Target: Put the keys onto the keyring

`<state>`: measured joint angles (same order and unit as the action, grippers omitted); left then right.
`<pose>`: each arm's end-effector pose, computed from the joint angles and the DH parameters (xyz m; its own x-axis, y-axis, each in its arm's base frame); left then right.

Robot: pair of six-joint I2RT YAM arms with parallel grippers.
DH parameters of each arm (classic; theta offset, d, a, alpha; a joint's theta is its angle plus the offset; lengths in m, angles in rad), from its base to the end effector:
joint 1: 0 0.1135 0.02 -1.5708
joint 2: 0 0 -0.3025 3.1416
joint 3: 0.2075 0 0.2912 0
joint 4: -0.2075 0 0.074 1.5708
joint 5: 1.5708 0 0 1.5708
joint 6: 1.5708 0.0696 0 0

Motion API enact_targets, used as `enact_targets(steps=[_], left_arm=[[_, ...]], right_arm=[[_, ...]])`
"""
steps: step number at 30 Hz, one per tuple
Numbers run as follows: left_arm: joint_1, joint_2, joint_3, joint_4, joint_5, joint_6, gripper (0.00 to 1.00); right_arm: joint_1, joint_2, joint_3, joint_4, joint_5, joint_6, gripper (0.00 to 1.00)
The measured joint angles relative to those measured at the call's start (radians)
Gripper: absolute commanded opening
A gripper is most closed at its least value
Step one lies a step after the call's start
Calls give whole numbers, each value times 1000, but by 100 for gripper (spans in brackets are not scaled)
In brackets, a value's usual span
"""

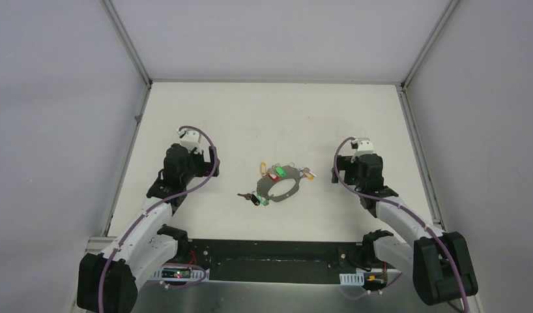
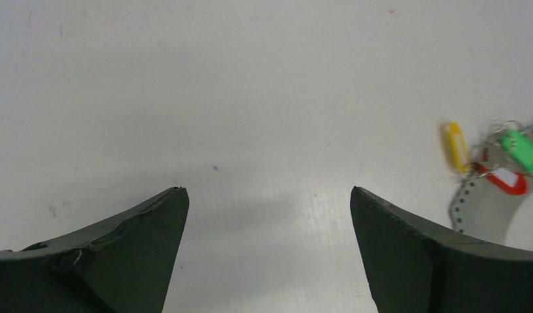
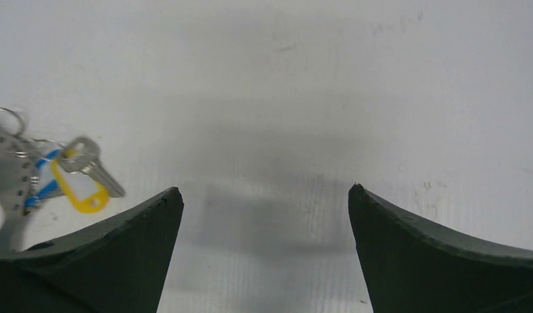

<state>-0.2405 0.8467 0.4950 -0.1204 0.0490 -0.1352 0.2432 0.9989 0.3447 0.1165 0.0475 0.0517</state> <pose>0.2280 -0.0594 0.2330 -0.4754 -0.0220 -0.8795 0.2182 0.9655 -0.1421 0.2358 0.0551 0.1686 -0.5068 -0.0726 -0.8590 -0.1750 0.9844 0.0201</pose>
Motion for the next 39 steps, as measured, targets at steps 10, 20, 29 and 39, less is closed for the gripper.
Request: enact_targets(steps=[10, 20, 29, 39], left_arm=[[24, 262, -294, 564, -135, 152, 99], [66, 562, 14, 564, -15, 208, 93], [154, 632, -131, 807, -14, 262, 99], [168, 653, -148, 892, -16, 254, 99]], right_arm=[[-30, 207, -29, 253, 119, -57, 100], [-102, 490, 12, 555, 133, -121, 100], [-189, 532, -23, 718, 67, -86, 100], [-189, 533, -19, 718, 68, -72, 100]])
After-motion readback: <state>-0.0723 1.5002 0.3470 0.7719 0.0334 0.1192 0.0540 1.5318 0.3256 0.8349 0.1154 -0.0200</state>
